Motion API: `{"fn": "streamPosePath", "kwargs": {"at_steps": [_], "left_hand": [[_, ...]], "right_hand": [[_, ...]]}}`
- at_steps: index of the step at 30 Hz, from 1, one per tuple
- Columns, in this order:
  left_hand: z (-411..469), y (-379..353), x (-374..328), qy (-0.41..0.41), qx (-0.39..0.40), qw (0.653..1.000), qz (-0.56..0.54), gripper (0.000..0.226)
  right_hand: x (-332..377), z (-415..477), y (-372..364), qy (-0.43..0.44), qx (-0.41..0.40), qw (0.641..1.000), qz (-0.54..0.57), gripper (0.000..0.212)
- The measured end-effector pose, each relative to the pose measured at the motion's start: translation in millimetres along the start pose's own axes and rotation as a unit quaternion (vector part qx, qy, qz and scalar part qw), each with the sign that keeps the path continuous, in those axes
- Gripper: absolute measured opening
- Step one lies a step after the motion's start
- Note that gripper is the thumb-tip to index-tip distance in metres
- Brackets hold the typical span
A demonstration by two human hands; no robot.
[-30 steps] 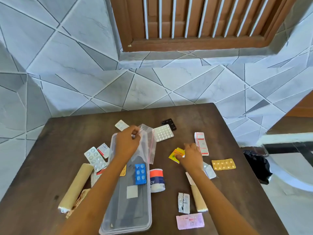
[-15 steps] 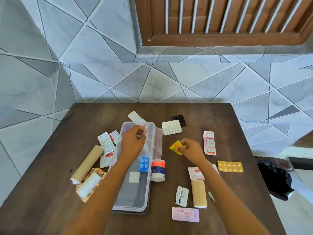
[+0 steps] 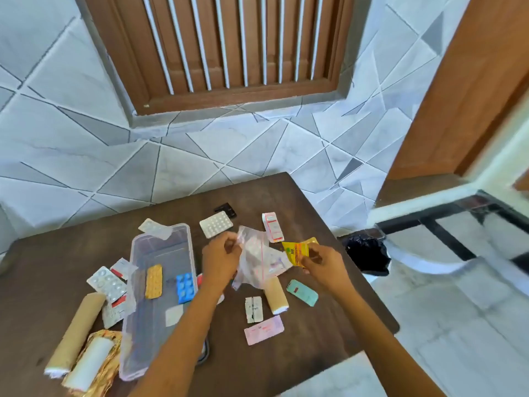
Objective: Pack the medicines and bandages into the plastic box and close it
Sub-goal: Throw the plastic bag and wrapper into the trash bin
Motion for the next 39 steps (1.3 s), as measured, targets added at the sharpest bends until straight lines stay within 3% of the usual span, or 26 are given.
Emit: {"fn": "streamPosePath", "kwargs": {"at_steps": [11, 19, 25, 31, 36, 39], "left_hand": [[-35, -168, -78, -0.058, 0.091, 0.993, -0.037, 0.017], [-48, -317, -120, -0.030, 0.109, 0.993, -0.037, 0.021], [-39, -381, -136, -0.037, 0.113, 0.993, 0.005, 0.026], [3, -458, -125, 0.009, 0.125, 0.992, 0.013, 0.026], [54, -548, -85, 0.047, 0.217, 0.973, 0.060, 0.043], [88, -589, -56, 0.100, 0.233, 0.966, 0.061, 0.047]], "right_hand": [[-142, -41, 132, -0.129, -0.134, 0.982, 0.036, 0.013], [-258, -7, 215, -0.146, -0.130, 0.980, 0.026, 0.014], [-309, 18, 248, -0.172, -0.117, 0.975, 0.076, 0.014], [-370, 74, 266, -0.216, -0.113, 0.966, 0.089, 0.013], [-425, 151, 260, -0.253, -0.098, 0.958, 0.098, 0.014], [-463, 196, 246, -0.294, -0.081, 0.947, 0.105, 0.014]]}}
Point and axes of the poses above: each hand's wrist, its own z-axis towards the middle knuckle, its own y-axis out of the back of the hand, x = y × z, the point moved 9 cm from there along z, towards the middle knuckle, and after that the axes turned 11 degrees about -z, right-handed, at the moved point
